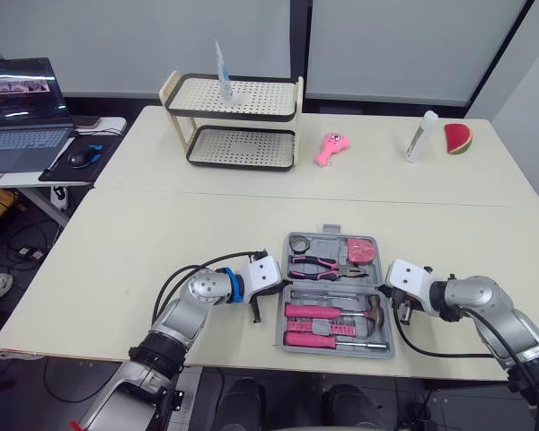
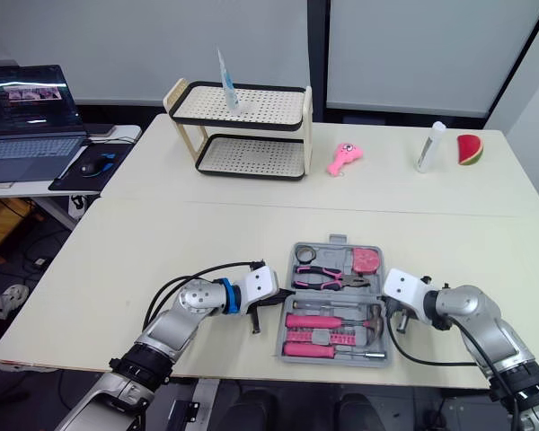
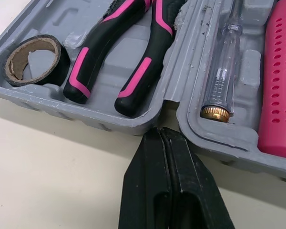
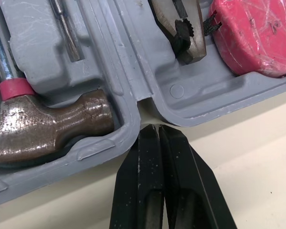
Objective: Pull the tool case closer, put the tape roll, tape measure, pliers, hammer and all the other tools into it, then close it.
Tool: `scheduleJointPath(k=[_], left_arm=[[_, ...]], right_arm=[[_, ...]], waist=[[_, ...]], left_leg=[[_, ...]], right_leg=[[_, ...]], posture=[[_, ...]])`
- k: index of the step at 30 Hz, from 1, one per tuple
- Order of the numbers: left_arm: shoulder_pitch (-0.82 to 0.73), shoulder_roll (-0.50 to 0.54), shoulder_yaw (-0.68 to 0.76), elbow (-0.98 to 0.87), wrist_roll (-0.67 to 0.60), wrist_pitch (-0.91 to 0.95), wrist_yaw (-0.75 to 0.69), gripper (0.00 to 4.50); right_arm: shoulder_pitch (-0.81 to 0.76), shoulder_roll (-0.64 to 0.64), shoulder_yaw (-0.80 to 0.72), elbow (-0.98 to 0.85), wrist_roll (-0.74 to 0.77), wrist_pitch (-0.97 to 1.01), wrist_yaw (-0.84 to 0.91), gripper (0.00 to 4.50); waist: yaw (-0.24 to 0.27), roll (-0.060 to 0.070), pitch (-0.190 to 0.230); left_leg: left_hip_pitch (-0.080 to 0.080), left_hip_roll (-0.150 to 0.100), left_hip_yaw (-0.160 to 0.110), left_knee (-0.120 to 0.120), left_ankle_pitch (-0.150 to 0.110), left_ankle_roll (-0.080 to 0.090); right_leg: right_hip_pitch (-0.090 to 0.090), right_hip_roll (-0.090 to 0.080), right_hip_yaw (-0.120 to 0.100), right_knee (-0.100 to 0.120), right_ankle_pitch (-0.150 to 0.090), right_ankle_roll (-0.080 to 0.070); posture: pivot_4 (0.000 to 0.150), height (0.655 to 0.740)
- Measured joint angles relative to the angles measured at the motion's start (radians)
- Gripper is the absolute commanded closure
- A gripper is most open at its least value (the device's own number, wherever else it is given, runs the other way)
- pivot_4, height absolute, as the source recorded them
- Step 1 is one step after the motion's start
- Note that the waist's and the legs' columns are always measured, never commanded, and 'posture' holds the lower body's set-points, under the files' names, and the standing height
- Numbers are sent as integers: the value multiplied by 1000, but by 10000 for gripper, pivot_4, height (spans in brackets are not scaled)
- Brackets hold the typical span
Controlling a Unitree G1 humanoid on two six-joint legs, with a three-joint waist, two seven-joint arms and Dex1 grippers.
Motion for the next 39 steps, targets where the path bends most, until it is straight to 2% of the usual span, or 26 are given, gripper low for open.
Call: scheduleJointPath(k=[15,39], left_arm=[[69,27,-7,-108,16,23,-38,45000],[100,45,-10,-161,28,47,-36,45000]], right_arm=[[33,-11,-1,-68,0,49,50,44929],[42,-26,1,-88,-3,61,82,44929]], waist=[[1,0,0],[2,0,0]], left_leg=[[0,0,0,0,0,0],[0,0,0,0,0,0]], right_leg=[[0,0,0,0,0,0],[0,0,0,0,0,0]], posture=[[1500,7290],[1500,7290]])
